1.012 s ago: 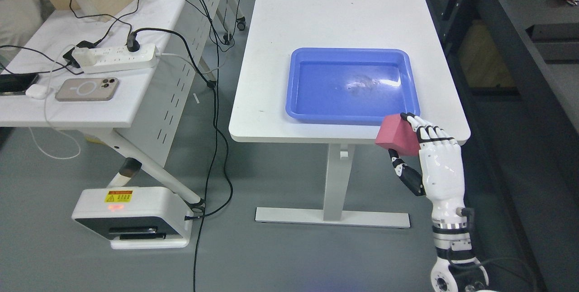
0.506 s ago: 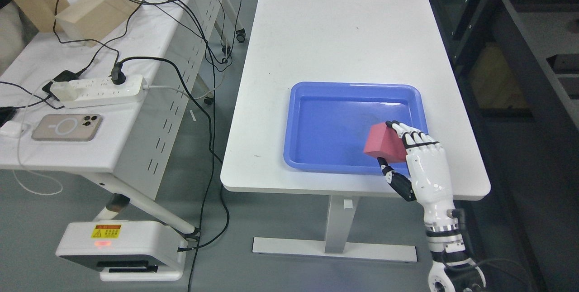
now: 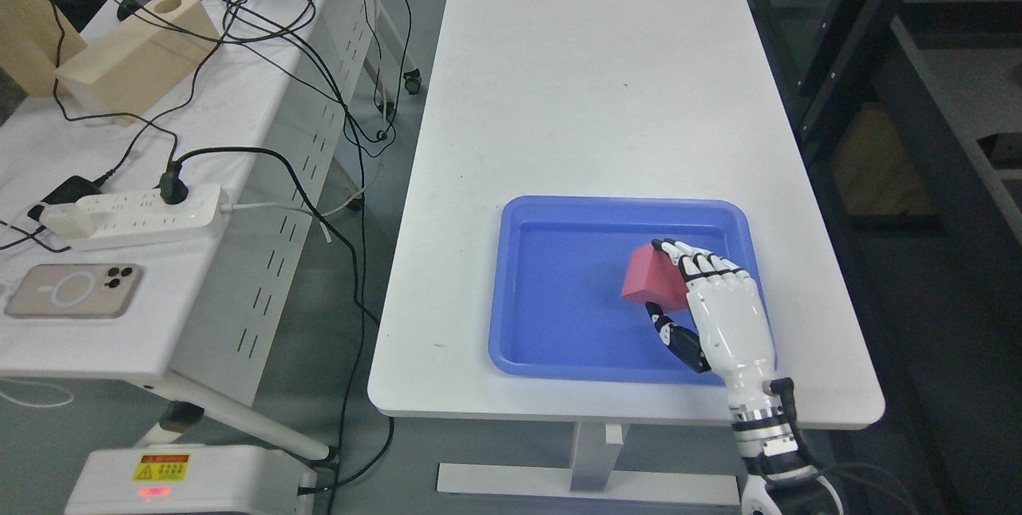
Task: Pick pink block from left shelf to tray
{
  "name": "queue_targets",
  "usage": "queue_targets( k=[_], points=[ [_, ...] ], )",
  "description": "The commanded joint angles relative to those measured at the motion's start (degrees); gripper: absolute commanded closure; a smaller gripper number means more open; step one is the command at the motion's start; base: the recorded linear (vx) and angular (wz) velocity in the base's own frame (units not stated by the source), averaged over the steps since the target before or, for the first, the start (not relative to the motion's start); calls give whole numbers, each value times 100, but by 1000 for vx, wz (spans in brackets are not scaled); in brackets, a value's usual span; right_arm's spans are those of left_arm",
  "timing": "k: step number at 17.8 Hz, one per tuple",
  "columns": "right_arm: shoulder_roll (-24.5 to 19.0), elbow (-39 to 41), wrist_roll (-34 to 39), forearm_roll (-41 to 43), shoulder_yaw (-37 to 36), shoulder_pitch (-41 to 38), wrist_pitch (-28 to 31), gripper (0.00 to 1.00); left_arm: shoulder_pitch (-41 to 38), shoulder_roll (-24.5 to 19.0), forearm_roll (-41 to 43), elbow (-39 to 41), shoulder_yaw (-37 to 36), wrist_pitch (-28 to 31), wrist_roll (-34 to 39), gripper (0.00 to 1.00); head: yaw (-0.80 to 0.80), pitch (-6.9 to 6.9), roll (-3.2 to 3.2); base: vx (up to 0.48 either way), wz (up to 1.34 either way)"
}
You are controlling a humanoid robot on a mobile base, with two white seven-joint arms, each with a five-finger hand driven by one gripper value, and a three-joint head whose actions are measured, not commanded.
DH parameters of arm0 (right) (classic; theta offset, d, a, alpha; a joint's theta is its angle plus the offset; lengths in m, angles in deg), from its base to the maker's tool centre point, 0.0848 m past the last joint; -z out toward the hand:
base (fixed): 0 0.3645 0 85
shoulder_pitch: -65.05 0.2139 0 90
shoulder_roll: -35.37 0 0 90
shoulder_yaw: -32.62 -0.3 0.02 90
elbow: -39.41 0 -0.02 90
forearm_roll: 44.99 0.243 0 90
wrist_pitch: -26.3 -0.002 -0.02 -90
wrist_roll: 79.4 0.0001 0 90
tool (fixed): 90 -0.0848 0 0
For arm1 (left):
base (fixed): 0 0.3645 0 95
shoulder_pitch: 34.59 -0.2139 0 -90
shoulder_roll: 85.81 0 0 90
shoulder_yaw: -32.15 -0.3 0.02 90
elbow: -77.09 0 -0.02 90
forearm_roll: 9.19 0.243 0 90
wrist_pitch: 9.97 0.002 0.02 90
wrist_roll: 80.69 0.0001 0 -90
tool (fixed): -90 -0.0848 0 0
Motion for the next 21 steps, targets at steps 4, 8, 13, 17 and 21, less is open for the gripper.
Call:
queue_targets(
  k=[4,8,13,17,21],
  points=[
    [100,10,0,798,145,-228,110,21,167,-100,0,100,0,-3,3,0,0,0,0,132,-31],
    [100,19,-44,1228,75,-272,75,7,167,-100,0,100,0,-3,3,0,0,0,0,85,-4],
    [100,19,9,3015,-214,-290,-854,1,176,-100,0,100,0,-3,3,0,0,0,0,19,0],
    [100,19,963,5232,-592,-308,-1628,1,167,-100,0,100,0,-3,3,0,0,0,0,0,0],
    [100,19,1494,6370,-760,-360,-2166,1,176,-100,0,100,0,-3,3,0,0,0,0,0,0]
  ],
)
